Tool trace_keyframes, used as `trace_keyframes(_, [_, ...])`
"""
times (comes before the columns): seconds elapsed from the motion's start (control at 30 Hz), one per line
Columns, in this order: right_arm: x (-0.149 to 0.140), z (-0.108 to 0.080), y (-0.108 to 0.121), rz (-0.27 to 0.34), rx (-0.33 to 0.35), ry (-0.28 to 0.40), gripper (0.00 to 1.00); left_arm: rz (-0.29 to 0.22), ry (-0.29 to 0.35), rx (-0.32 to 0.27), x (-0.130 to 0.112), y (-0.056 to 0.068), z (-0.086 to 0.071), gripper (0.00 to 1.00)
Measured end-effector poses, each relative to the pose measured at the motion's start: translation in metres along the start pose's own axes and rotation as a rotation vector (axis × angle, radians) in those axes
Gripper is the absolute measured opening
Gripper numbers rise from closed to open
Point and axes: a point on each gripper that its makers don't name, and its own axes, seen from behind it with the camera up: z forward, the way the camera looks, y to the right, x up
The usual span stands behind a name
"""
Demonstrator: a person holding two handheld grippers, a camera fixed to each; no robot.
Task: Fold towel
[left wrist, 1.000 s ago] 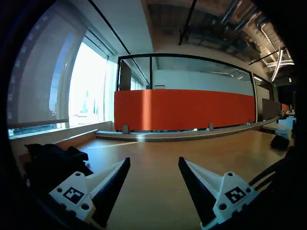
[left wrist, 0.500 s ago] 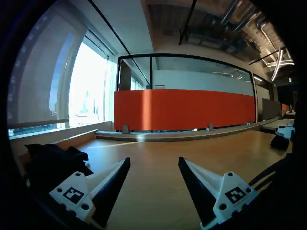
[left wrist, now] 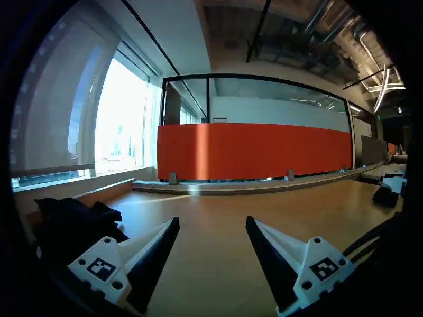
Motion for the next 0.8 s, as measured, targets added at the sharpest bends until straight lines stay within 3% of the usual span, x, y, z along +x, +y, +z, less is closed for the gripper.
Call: trace_keyframes(0.8, [0.0016,-0.0003,-0.0016,0.0,0.009,0.006,1.0,0.0,0.0,0.0,0.0009,0.0002,0.0,0.93])
